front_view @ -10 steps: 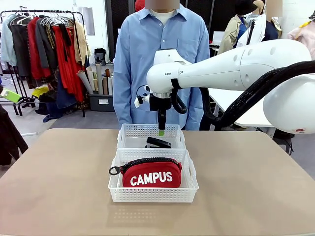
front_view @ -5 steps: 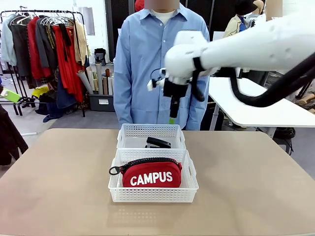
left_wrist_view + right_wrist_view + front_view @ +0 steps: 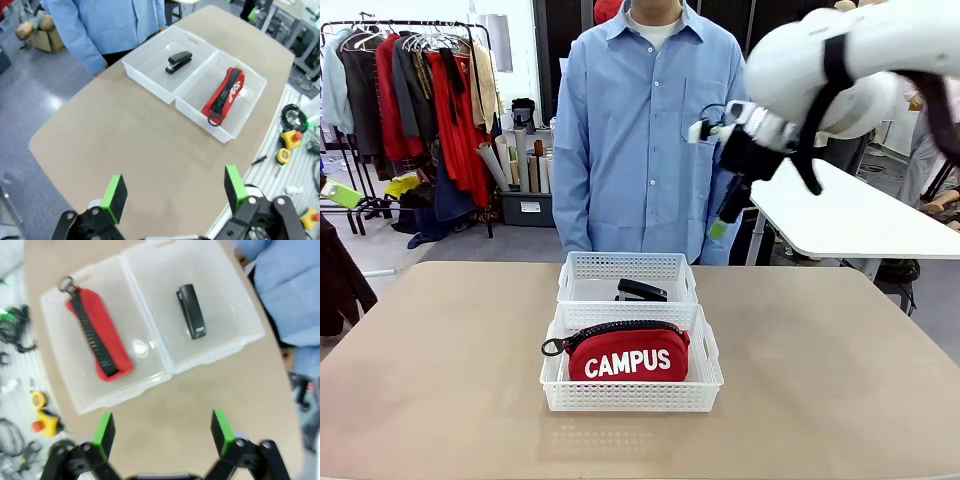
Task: Distribute items into two baskets.
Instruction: Place the picked Stapler into the Organizing basket as instructed by the person.
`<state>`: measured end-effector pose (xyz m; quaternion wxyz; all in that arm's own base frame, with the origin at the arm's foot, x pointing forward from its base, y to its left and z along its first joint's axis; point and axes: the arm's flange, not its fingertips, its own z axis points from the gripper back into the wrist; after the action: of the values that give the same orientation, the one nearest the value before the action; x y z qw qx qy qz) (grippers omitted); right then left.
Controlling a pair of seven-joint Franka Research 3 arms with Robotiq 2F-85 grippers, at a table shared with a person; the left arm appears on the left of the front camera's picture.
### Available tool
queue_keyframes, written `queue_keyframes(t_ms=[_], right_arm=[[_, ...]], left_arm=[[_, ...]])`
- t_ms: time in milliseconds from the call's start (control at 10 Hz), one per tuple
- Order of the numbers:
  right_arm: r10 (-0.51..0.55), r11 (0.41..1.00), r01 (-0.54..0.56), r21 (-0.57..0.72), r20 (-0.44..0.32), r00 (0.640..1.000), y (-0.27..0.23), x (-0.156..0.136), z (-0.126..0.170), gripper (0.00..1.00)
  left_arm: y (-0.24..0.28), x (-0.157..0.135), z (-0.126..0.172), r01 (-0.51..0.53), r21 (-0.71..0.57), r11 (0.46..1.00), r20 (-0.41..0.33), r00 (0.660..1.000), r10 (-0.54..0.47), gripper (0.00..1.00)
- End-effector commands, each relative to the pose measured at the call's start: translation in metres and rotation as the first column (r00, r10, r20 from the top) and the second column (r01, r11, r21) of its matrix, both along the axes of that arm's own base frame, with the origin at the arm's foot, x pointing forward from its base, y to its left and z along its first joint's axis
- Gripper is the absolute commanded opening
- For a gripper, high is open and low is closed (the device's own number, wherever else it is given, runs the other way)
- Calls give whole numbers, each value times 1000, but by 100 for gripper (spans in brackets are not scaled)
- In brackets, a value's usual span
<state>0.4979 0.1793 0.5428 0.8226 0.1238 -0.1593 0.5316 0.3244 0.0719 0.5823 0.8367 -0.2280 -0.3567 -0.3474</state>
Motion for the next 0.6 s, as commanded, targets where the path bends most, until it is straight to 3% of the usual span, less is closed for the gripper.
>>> queue_keyframes(t_ms=[0,300,500], right_arm=[[-30,996,35,83,-67,997,-44,-31,13,100],[-107,990,122,67,-203,973,-113,-44,14,100],[-85,965,121,231,-158,984,-161,-65,20,100]], left_arm=[[0,0,0,3,-5,1000,4,1000,-3,100],[0,0,0,3,-5,1000,4,1000,-3,100],[0,0,0,3,-5,1000,4,1000,-3,100]])
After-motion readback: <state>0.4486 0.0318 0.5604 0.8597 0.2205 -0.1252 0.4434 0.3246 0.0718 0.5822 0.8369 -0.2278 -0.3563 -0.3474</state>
